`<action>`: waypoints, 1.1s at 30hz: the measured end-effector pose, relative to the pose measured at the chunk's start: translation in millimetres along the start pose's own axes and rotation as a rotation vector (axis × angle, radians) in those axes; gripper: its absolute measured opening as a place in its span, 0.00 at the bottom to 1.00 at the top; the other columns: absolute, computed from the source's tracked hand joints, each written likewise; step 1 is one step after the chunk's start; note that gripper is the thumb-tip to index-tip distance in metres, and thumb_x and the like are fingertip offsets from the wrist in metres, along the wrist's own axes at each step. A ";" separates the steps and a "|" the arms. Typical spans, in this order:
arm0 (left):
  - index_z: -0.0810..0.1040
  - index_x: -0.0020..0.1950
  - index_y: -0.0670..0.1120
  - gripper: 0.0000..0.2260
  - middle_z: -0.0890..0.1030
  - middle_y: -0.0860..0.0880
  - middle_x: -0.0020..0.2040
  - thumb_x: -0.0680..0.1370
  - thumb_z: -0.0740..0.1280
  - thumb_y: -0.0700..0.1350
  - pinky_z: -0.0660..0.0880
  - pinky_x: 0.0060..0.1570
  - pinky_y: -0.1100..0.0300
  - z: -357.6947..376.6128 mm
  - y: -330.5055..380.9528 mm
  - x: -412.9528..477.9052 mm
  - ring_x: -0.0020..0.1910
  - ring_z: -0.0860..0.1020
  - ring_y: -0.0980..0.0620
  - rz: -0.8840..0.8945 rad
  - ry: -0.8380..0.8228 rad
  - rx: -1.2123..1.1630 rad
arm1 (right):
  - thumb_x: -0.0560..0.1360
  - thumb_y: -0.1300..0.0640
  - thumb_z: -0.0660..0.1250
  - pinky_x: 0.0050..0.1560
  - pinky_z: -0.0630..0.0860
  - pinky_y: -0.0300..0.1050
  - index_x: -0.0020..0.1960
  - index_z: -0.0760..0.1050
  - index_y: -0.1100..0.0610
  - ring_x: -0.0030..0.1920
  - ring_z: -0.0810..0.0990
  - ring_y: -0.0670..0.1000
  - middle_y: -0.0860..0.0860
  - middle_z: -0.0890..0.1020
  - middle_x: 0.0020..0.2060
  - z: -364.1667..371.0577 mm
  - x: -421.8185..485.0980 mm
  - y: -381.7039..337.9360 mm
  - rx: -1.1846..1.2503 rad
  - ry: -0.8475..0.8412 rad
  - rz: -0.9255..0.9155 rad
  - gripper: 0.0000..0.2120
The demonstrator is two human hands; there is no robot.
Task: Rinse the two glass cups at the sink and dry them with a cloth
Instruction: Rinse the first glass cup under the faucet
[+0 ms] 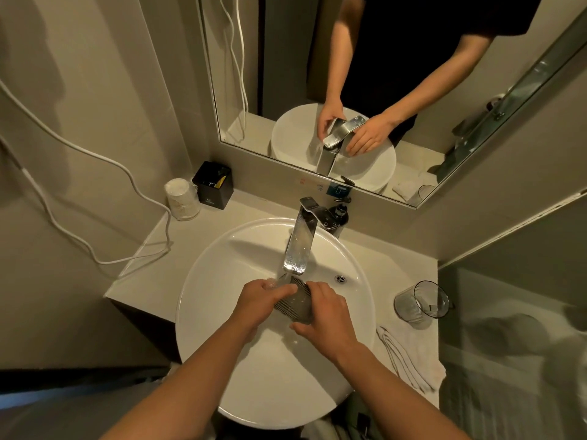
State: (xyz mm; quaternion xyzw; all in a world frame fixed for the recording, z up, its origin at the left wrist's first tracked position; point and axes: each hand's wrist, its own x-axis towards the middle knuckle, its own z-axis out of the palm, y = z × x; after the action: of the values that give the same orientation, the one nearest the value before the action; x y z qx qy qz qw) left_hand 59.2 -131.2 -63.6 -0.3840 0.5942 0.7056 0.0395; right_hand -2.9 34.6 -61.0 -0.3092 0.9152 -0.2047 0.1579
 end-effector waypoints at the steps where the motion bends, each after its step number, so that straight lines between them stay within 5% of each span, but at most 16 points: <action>1: 0.82 0.47 0.35 0.23 0.81 0.49 0.38 0.67 0.79 0.54 0.74 0.44 0.59 -2.0 -0.6 0.6 0.39 0.78 0.53 -0.002 -0.027 0.005 | 0.65 0.41 0.78 0.64 0.70 0.46 0.72 0.67 0.49 0.61 0.75 0.50 0.46 0.75 0.61 -1.5 1.9 0.3 0.026 -0.018 0.005 0.40; 8: 0.87 0.54 0.45 0.19 0.88 0.43 0.50 0.65 0.78 0.50 0.78 0.56 0.52 -14.6 0.0 -3.1 0.49 0.84 0.48 0.051 -0.139 -0.006 | 0.63 0.40 0.76 0.65 0.73 0.50 0.75 0.67 0.45 0.61 0.77 0.49 0.46 0.77 0.63 -13.0 13.5 9.2 0.129 -0.151 -0.020 0.43; 15: 0.87 0.41 0.43 0.12 0.86 0.46 0.40 0.66 0.78 0.51 0.80 0.55 0.48 -9.6 -2.2 -3.8 0.42 0.82 0.49 0.026 -0.032 -0.087 | 0.66 0.40 0.76 0.64 0.70 0.45 0.75 0.65 0.47 0.62 0.76 0.50 0.46 0.76 0.65 -10.3 5.1 0.4 -0.016 -0.037 -0.069 0.42; 19: 0.85 0.36 0.47 0.09 0.84 0.49 0.37 0.66 0.78 0.52 0.76 0.49 0.53 -8.8 -1.6 -4.0 0.40 0.80 0.51 0.016 -0.060 -0.072 | 0.67 0.40 0.75 0.61 0.71 0.45 0.73 0.66 0.48 0.60 0.77 0.51 0.47 0.77 0.61 -5.5 3.4 -4.9 -0.081 -0.008 -0.052 0.39; 23: 0.87 0.54 0.45 0.16 0.88 0.45 0.51 0.68 0.76 0.48 0.77 0.57 0.56 -18.3 1.5 -5.8 0.51 0.85 0.50 0.071 -0.183 -0.031 | 0.65 0.41 0.76 0.60 0.74 0.48 0.70 0.70 0.47 0.57 0.78 0.50 0.47 0.79 0.59 -12.9 10.3 -1.4 0.083 -0.087 0.002 0.35; 26: 0.87 0.56 0.45 0.17 0.88 0.44 0.53 0.68 0.76 0.47 0.78 0.61 0.52 -20.6 2.2 -5.1 0.55 0.85 0.46 0.089 -0.190 -0.042 | 0.65 0.40 0.76 0.61 0.76 0.50 0.71 0.70 0.45 0.58 0.79 0.50 0.47 0.79 0.60 -16.1 12.4 1.8 0.149 -0.142 0.000 0.37; 31: 0.86 0.40 0.45 0.05 0.83 0.51 0.35 0.69 0.78 0.46 0.74 0.44 0.58 -11.7 2.8 -6.8 0.36 0.79 0.54 0.076 -0.069 -0.065 | 0.67 0.38 0.74 0.61 0.73 0.48 0.72 0.68 0.47 0.59 0.78 0.50 0.47 0.78 0.61 -12.8 4.9 -3.1 0.025 -0.074 -0.026 0.37; 33: 0.84 0.36 0.46 0.08 0.80 0.55 0.30 0.73 0.78 0.45 0.72 0.39 0.60 -5.4 2.9 -7.8 0.29 0.76 0.60 0.056 -0.026 -0.074 | 0.66 0.36 0.75 0.62 0.70 0.46 0.74 0.66 0.49 0.61 0.76 0.50 0.47 0.77 0.61 -7.7 0.6 -7.4 -0.051 -0.028 -0.027 0.41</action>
State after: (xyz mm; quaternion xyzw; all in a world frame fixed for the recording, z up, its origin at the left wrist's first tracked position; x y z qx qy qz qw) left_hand 65.9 -133.7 -56.7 -0.3592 0.5778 0.7328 0.0131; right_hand -2.8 31.0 -50.9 -0.3280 0.9137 -0.1792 0.1598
